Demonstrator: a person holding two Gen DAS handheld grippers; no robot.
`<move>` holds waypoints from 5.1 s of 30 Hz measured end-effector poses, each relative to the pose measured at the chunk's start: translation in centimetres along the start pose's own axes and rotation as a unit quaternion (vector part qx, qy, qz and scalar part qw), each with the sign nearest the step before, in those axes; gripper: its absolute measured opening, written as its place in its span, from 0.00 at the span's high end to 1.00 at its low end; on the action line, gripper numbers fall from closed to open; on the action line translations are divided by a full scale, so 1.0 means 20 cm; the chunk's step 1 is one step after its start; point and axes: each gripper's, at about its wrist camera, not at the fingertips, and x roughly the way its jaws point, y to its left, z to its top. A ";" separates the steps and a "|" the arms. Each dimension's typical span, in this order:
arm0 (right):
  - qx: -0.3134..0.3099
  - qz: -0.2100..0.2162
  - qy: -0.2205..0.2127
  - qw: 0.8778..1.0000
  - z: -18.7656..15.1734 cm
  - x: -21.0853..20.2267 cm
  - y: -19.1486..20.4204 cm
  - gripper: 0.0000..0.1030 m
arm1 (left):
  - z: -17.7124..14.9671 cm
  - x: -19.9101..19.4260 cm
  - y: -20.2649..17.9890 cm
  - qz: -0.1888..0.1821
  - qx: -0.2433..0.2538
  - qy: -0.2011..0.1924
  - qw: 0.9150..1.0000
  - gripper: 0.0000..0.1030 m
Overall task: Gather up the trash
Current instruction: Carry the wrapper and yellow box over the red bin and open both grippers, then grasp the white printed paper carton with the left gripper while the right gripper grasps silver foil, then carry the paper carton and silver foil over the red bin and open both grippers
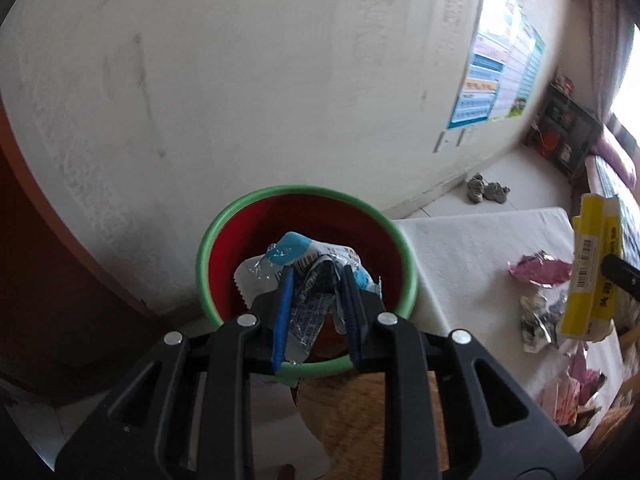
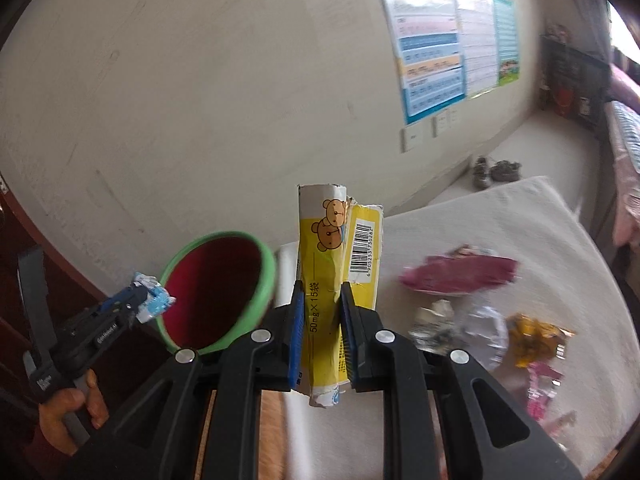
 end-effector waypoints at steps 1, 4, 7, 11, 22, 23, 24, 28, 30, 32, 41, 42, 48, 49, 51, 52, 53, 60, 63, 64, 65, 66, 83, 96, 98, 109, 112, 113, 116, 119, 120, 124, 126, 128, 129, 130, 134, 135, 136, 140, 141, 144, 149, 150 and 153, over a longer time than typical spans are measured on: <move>-0.001 0.012 0.007 1.000 0.02 0.04 0.04 0.84 | 0.00 0.01 0.03 0.003 -0.006 0.003 1.000 0.78; -0.019 0.040 0.020 0.999 0.06 0.15 0.17 0.84 | 0.01 0.07 0.10 0.016 -0.015 0.007 1.000 0.78; -0.044 0.060 0.039 0.996 0.09 0.28 0.31 0.84 | 0.01 0.12 0.16 0.023 -0.021 0.015 0.999 0.78; -0.070 0.078 0.060 0.993 0.13 0.41 0.45 0.84 | 0.03 0.17 0.23 0.024 -0.034 0.023 0.999 0.78; -0.050 0.102 0.055 0.992 0.22 0.56 0.53 0.65 | 0.08 0.25 0.23 0.021 -0.033 0.025 0.999 0.50; -0.042 0.104 0.051 0.992 0.22 0.55 0.52 0.54 | 0.08 0.25 0.23 0.025 -0.038 0.023 0.999 0.40; -0.039 0.106 0.046 0.993 0.22 0.54 0.51 0.55 | 0.08 0.25 0.24 0.020 -0.047 0.017 0.999 0.40; -0.035 0.107 0.037 0.993 0.20 0.47 0.47 0.55 | 0.06 0.24 0.23 0.019 -0.051 0.020 0.998 0.40; -0.031 0.107 0.035 0.993 0.18 0.43 0.45 0.55 | 0.04 0.24 0.21 0.019 -0.040 0.024 0.999 0.40; -0.030 0.100 0.035 0.994 0.15 0.39 0.42 0.55 | 0.03 0.23 0.19 0.017 -0.032 0.029 0.999 0.40; -0.034 0.037 0.032 0.998 -0.03 0.19 0.21 0.55 | -0.01 0.18 -0.01 -0.013 0.010 0.029 0.999 0.40; -0.031 0.031 0.032 0.999 -0.05 0.17 0.18 0.55 | -0.02 0.17 -0.04 -0.017 0.015 0.029 0.999 0.40; 0.009 -0.043 0.027 0.999 -0.16 0.06 -0.20 0.54 | -0.06 0.11 -0.20 -0.034 0.039 0.031 0.998 0.40; 0.021 -0.055 0.025 0.998 -0.17 0.05 -0.27 0.54 | -0.07 0.11 -0.22 -0.036 0.042 0.032 0.998 0.40; 0.059 -0.084 0.026 0.994 -0.19 0.05 -0.44 0.54 | -0.11 0.09 -0.27 -0.042 0.051 0.035 0.997 0.40; 0.078 -0.091 0.029 0.992 -0.20 0.05 -0.52 0.53 | -0.12 0.08 -0.30 -0.045 0.055 0.037 0.997 0.40; 0.097 -0.097 0.033 0.990 -0.21 0.06 -0.59 0.53 | -0.13 0.07 -0.33 -0.049 0.061 0.040 0.996 0.40; 0.152 -0.107 0.087 0.979 -0.26 0.22 -0.89 0.55 | -0.21 0.00 -0.53 -0.073 0.110 0.047 0.990 0.40; 0.154 -0.087 0.101 0.979 -0.26 0.28 -0.91 0.54 | -0.23 -0.02 -0.60 -0.076 0.128 0.044 0.988 0.40; 0.149 -0.087 0.102 0.980 -0.27 0.30 -0.92 0.55 | -0.23 -0.03 -0.62 -0.077 0.133 0.043 0.987 0.40; 0.143 -0.089 0.100 0.981 -0.27 0.30 -0.92 0.58 | -0.23 -0.04 -0.64 -0.078 0.137 0.043 0.987 0.40; 0.135 -0.090 0.103 0.981 -0.26 0.29 -0.93 0.61 | -0.23 -0.04 -0.66 -0.080 0.140 0.042 0.986 0.40; 0.170 -0.080 0.047 0.981 -0.44 -0.11 -1.05 0.75 | -0.38 0.30 -1.38 -0.127 0.218 0.093 0.963 0.41; 0.199 -0.061 0.051 0.977 -0.49 -0.04 -1.11 0.75 | -0.41 0.53 -1.49 -0.113 0.194 0.155 0.962 0.51; 0.200 -0.061 0.052 0.977 -0.49 -0.04 -1.11 0.75 | -0.40 0.54 -1.50 -0.117 0.196 0.158 0.961 0.53; 0.199 -0.061 0.052 0.977 -0.49 -0.03 -1.11 0.75 | -0.41 0.46 -1.39 -0.146 0.177 0.176 0.957 0.76; 0.193 -0.064 0.055 0.978 -0.49 -0.01 -1.10 0.75 | -0.42 0.40 -1.33 -0.140 0.178 0.167 0.959 0.76; 0.190 -0.065 0.055 0.978 -0.49 -0.01 -1.09 0.75 | -0.42 0.38 -1.30 -0.138 0.176 0.161 0.961 0.76; 0.178 -0.070 0.055 0.980 -0.49 0.00 -1.08 0.75 | -0.42 0.31 -1.23 -0.127 0.172 0.136 0.967 0.76; 0.166 -0.076 0.052 0.982 -0.48 0.00 -1.06 0.75 | -0.42 0.25 -1.18 -0.116 0.171 0.116 0.972 0.76; 0.163 -0.078 0.051 0.982 -0.48 -0.01 -1.05 0.75 | -0.42 0.24 -1.17 -0.114 0.170 0.113 0.972 0.76; 0.159 -0.081 0.045 0.983 -0.48 -0.02 -1.05 0.75 | -0.42 0.16 -1.10 -0.094 0.161 0.095 0.978 0.76; 0.160 -0.082 0.044 0.983 -0.48 -0.02 -1.06 0.75 | -0.42 0.14 -1.04 -0.085 0.157 0.089 0.980 0.76; 0.160 -0.084 0.045 0.983 -0.48 -0.01 -1.05 0.75 | -0.41 0.13 -0.98 -0.078 0.152 0.089 0.981 0.76; 0.158 -0.085 0.045 0.983 -0.48 -0.01 -1.05 0.75 | -0.41 0.13 -0.96 -0.076 0.148 0.089 0.982 0.76; 0.156 -0.086 0.045 0.983 -0.48 -0.02 -1.05 0.75 | -0.40 0.12 -0.94 -0.074 0.143 0.089 0.983 0.76; 0.146 -0.092 0.044 0.984 -0.48 -0.02 -1.03 0.75 | -0.40 0.08 -0.88 -0.073 0.139 0.083 0.984 0.76; 0.144 -0.094 0.045 0.984 -0.48 -0.03 -1.02 0.75 | -0.39 0.07 -0.87 -0.075 0.139 0.081 0.984 0.76; 0.144 -0.095 0.045 0.984 -0.47 -0.04 -1.01 0.75 | -0.39 0.06 -0.86 -0.075 0.140 0.078 0.984 0.76; 0.137 -0.095 0.021 0.986 -0.44 -0.13 -0.96 0.75 | -0.38 0.02 -0.84 -0.084 0.139 0.068 0.984 0.76; 0.138 -0.094 0.010 0.986 -0.42 -0.16 -0.94 0.75 | -0.37 0.02 -0.84 -0.086 0.139 0.066 0.984 0.76; 0.138 -0.091 -0.013 0.986 -0.39 -0.23 -0.89 0.75 | -0.38 0.02 -0.83 -0.091 0.141 0.067 0.984 0.76; 0.132 -0.087 -0.027 0.987 -0.38 -0.29 -0.82 0.75 | -0.38 0.03 -0.81 -0.096 0.138 0.072 0.983 0.76; 0.133 -0.085 -0.027 0.987 -0.39 -0.30 -0.81 0.75 | -0.38 0.03 -0.81 -0.097 0.137 0.072 0.983 0.76; 0.133 -0.082 -0.025 0.987 -0.39 -0.30 -0.79 0.75 | -0.38 0.03 -0.79 -0.097 0.135 0.070 0.984 0.76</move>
